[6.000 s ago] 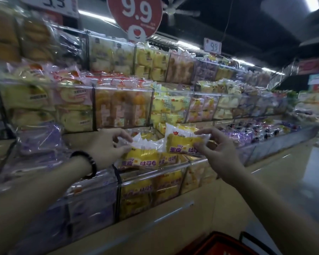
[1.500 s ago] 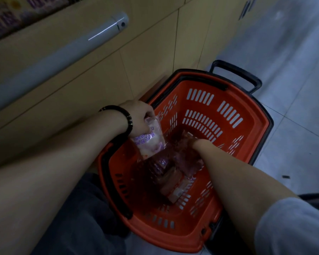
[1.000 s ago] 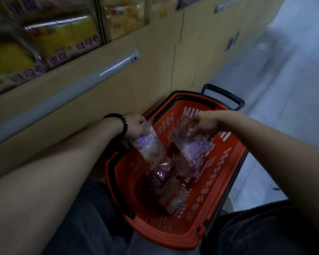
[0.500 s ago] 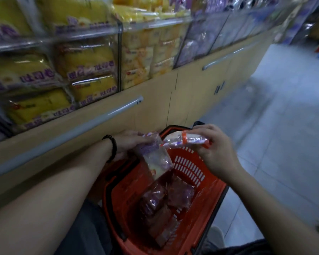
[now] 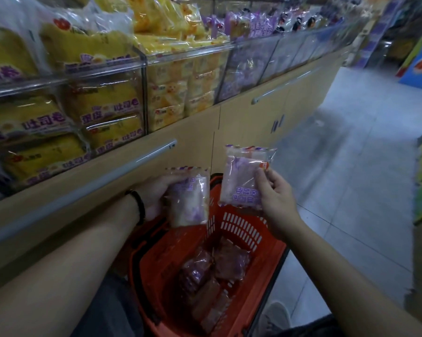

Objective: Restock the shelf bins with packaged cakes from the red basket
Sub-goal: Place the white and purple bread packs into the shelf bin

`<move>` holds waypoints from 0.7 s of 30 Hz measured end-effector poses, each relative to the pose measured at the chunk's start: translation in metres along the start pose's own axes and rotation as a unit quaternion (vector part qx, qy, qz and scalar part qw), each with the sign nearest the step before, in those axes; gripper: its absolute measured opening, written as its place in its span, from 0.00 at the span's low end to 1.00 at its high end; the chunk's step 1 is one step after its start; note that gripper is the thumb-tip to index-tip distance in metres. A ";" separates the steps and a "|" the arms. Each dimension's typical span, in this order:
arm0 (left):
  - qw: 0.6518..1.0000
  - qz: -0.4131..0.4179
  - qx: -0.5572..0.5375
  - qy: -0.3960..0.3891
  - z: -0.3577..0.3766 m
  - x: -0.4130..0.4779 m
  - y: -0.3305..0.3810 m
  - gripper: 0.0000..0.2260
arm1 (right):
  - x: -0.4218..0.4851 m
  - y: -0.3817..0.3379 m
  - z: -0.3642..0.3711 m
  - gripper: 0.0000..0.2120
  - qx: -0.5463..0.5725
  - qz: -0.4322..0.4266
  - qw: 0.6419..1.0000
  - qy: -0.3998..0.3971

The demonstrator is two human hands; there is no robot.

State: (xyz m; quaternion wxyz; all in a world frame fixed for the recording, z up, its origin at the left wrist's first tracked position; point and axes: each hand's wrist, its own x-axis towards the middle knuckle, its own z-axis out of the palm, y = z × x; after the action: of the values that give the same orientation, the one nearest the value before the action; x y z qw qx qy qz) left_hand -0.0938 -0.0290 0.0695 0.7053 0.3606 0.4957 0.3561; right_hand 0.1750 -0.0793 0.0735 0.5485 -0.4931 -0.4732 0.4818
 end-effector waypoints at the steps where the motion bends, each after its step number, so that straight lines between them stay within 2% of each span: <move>1: 1.000 -0.003 0.013 -0.001 0.001 0.000 -0.001 0.11 | 0.000 -0.002 0.000 0.15 0.023 0.028 0.999 -0.015; 5: 0.996 -0.037 0.080 -0.003 0.002 0.000 -0.004 0.19 | 0.004 -0.007 -0.007 0.15 0.049 0.068 0.993 -0.084; 7: 0.994 -0.039 0.092 -0.042 -0.004 0.001 -0.005 0.28 | 0.006 -0.006 -0.011 0.11 0.031 0.074 0.990 -0.113; 8: 0.992 -0.039 0.096 -0.074 -0.008 0.001 -0.006 0.30 | 0.008 -0.004 -0.014 0.13 0.015 0.070 0.990 -0.123; 10: 0.985 -0.029 0.117 -0.123 -0.015 0.001 -0.007 0.30 | 0.013 -0.001 -0.019 0.22 -0.023 0.049 0.991 -0.124; 13: 0.986 -0.008 0.132 -0.100 -0.017 0.002 -0.010 0.31 | 0.020 -0.005 -0.032 0.27 -0.032 0.027 0.993 -0.112; 18: 0.989 -0.001 0.115 -0.090 -0.011 -0.005 -0.007 0.28 | 0.017 -0.014 -0.033 0.14 0.044 0.043 0.992 -0.114; 21: 0.986 0.020 0.152 -0.061 -0.009 -0.014 -0.005 0.25 | 0.016 -0.014 -0.029 0.13 0.056 0.048 0.991 -0.112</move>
State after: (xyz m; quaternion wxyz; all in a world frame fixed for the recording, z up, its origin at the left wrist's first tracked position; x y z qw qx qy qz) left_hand -0.1050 -0.0419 0.0692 0.6640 0.4947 0.4923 0.2683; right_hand 0.2059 -0.0668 0.0863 0.4947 -0.4270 -0.4797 0.5856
